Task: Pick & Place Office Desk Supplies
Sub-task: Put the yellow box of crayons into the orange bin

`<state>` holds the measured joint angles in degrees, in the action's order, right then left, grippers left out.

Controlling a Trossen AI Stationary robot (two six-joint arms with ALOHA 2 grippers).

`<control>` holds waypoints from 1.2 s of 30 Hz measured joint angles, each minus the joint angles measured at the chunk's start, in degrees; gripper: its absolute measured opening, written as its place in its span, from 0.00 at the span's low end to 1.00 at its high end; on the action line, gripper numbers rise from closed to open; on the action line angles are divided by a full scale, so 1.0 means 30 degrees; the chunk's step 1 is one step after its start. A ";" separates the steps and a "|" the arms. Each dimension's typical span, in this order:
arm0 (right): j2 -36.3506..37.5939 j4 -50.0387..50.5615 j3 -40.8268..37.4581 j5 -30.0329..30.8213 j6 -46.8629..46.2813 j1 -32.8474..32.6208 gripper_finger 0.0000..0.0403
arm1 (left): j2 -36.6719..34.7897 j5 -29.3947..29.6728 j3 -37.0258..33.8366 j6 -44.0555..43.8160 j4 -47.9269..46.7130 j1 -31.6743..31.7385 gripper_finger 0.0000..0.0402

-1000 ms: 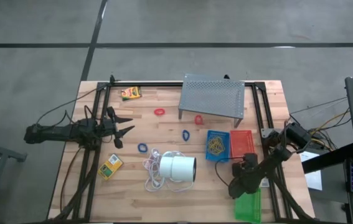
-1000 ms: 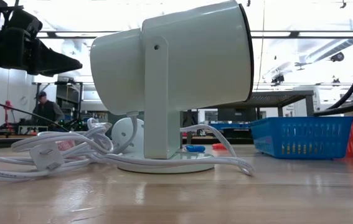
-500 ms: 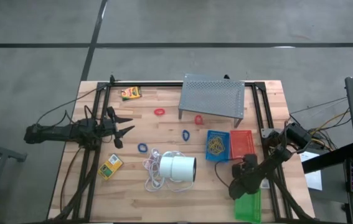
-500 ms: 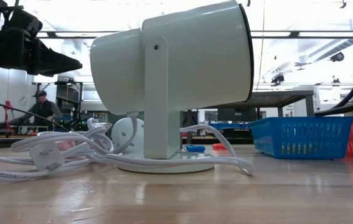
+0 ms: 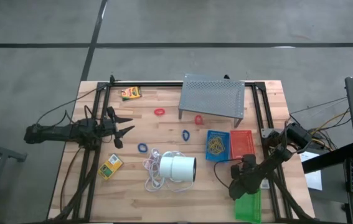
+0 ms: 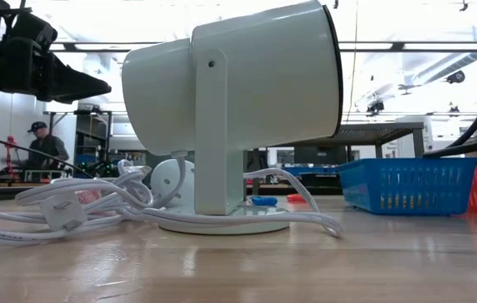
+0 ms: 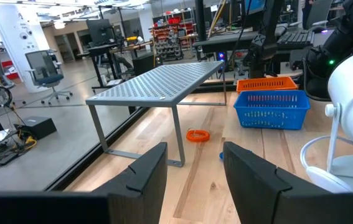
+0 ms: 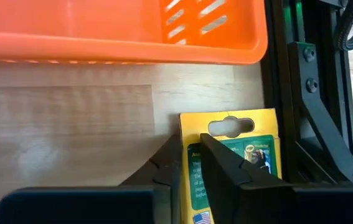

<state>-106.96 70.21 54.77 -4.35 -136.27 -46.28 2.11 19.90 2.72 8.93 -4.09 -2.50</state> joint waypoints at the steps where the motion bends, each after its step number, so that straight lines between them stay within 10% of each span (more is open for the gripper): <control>1: 0.0007 -0.0060 -0.0011 0.0008 0.0000 -0.0025 0.11 | -0.0006 0.0000 0.0000 0.0000 0.0004 0.0000 0.40; 17: 0.0000 -0.0398 0.0532 0.0619 -0.0233 -0.0415 0.08 | -0.0002 0.0000 -0.0007 0.0000 0.0002 0.0000 0.40; 36: 0.0062 -0.2391 0.0994 0.8185 0.1073 -0.0452 0.08 | -0.0006 0.0000 -0.0007 0.0000 0.0001 0.0000 0.40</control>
<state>-106.77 63.04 57.76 20.20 -133.05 -47.64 2.09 19.90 2.70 8.93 -4.09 -2.50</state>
